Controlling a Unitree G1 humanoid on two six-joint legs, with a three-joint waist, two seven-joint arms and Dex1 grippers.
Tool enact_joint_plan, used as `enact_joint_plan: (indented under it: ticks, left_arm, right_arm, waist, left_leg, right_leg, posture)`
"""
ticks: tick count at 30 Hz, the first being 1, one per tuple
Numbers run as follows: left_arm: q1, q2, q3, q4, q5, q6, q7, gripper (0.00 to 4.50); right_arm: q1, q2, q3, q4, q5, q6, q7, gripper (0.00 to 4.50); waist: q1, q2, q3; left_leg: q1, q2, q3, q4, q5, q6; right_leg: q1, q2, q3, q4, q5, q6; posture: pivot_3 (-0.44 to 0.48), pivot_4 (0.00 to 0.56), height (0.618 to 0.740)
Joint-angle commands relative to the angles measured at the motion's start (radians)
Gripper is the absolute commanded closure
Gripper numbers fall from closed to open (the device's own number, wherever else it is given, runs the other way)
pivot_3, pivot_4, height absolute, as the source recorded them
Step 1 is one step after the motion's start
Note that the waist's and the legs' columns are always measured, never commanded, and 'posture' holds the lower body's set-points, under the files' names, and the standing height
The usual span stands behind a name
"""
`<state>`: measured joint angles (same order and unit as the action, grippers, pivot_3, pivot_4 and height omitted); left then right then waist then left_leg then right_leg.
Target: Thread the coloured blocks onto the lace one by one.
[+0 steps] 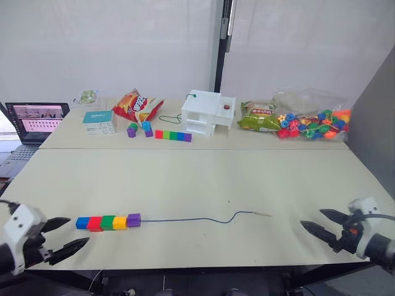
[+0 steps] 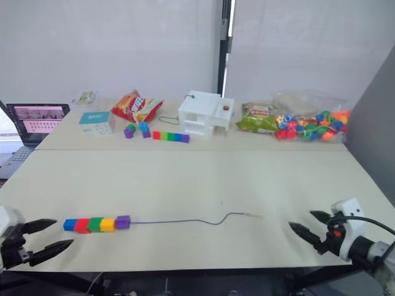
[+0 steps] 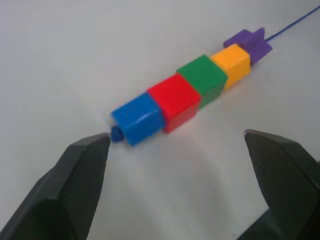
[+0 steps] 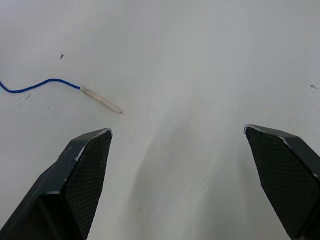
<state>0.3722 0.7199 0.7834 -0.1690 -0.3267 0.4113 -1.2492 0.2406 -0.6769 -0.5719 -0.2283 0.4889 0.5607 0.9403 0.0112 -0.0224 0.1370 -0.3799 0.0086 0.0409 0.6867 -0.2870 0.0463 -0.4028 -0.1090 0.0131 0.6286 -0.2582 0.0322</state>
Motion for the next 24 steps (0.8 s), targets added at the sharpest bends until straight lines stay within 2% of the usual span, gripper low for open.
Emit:
enact_joint_plan:
  ticks: [1,5,9,24]
  left_arm:
    - [0.014,-0.006,0.025,0.032,-0.053,-0.068,0.006,0.0]
    - [0.025,-0.014,0.015,0.121,-0.044,-0.156,0.049,0.0]
    - [0.033,-0.008,-0.015,0.128,-0.055,-0.185,0.06,0.0]
    - [0.066,0.026,-0.079,0.091,-0.097,-0.148,0.093,0.0]
  right_arm:
    - [0.019,-0.006,-0.034,0.037,0.005,-0.076,0.016,0.03]
    - [0.041,-0.011,-0.051,0.096,0.015,-0.135,0.032,0.03]
    - [0.053,-0.021,-0.042,0.107,0.021,-0.153,0.038,0.03]
    - [0.084,-0.023,-0.019,0.113,0.014,-0.176,0.037,0.03]
  waist:
    - [0.001,0.0,0.0]
    - [-0.001,0.0,0.0]
    - [-0.004,0.0,-0.001]
    - [-0.009,0.001,-0.001]
  left_leg:
    - [0.0,0.0,0.0,0.0,0.0,0.0]
    - [-0.001,0.0,0.001,-0.002,0.0,0.0]
    - [-0.002,0.0,0.001,-0.006,0.001,0.001]
    - [-0.002,0.0,0.001,-0.009,0.0,-0.001]
  right_leg:
    - [0.0,0.0,0.0,0.0,0.0,0.0]
    - [0.0,-0.001,0.0,0.0,0.002,0.002]
    - [-0.001,-0.003,-0.002,0.0,0.002,0.002]
    - [-0.002,-0.004,-0.002,-0.002,0.001,0.001]
  posture:
    - [0.0,0.15,0.74]
    - [0.0,0.15,0.74]
    - [0.0,0.15,0.74]
    - [0.0,0.15,0.74]
